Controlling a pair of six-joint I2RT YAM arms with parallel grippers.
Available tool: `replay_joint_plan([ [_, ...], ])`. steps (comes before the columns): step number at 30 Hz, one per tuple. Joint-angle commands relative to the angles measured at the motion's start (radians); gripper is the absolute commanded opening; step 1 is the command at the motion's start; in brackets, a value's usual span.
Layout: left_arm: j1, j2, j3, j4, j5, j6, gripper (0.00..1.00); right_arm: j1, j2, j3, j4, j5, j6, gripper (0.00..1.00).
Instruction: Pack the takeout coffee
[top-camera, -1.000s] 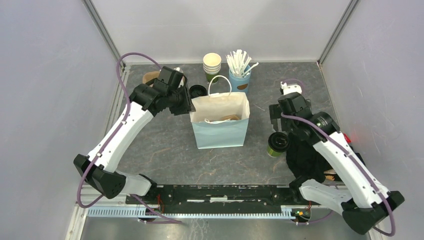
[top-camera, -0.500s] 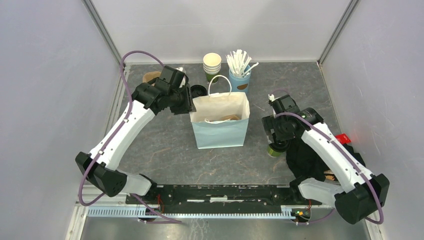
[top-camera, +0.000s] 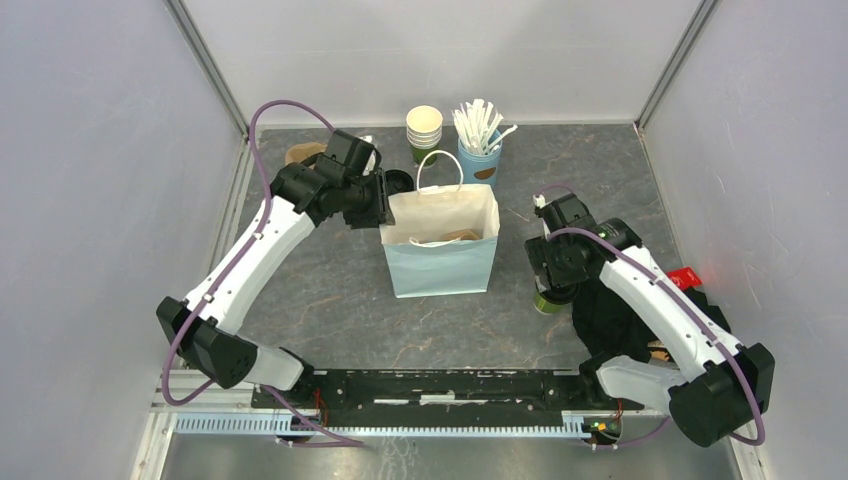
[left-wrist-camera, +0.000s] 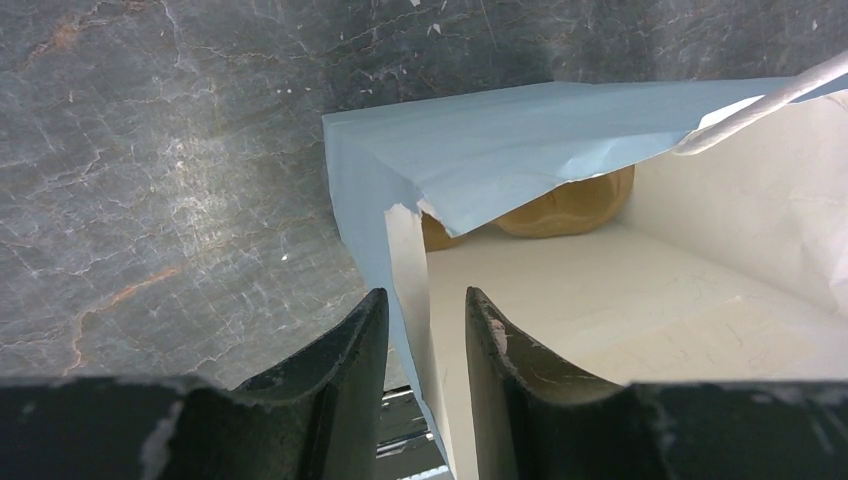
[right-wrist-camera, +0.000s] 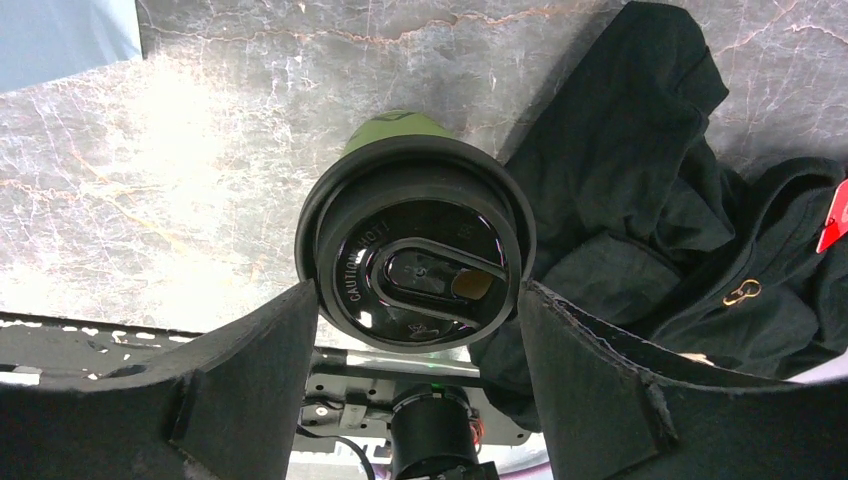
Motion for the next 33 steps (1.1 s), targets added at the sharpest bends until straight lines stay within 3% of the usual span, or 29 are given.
replay_joint_plan([
  [1, 0.0, 0.009, 0.052, 0.014, 0.013, 0.064, 0.42, -0.002, -0.002, -0.012, 0.045, 0.002, -0.004, 0.79],
  [20, 0.0, 0.015, 0.079, -0.008, 0.001, 0.078, 0.42, -0.004, 0.004, -0.046, 0.079, 0.019, -0.014, 0.82],
  [23, 0.0, 0.019, 0.084, -0.014, -0.002, 0.078, 0.42, -0.004, 0.001, -0.044, 0.08, 0.017, -0.016, 0.8],
  [27, 0.0, 0.023, 0.098, -0.035, -0.007, 0.075, 0.52, -0.003, -0.012, -0.033, 0.079, 0.019, -0.023, 0.72],
  [33, 0.0, 0.024, 0.117, -0.06, -0.052, 0.059, 0.52, -0.005, -0.034, 0.001, 0.077, 0.015, -0.072, 0.61],
])
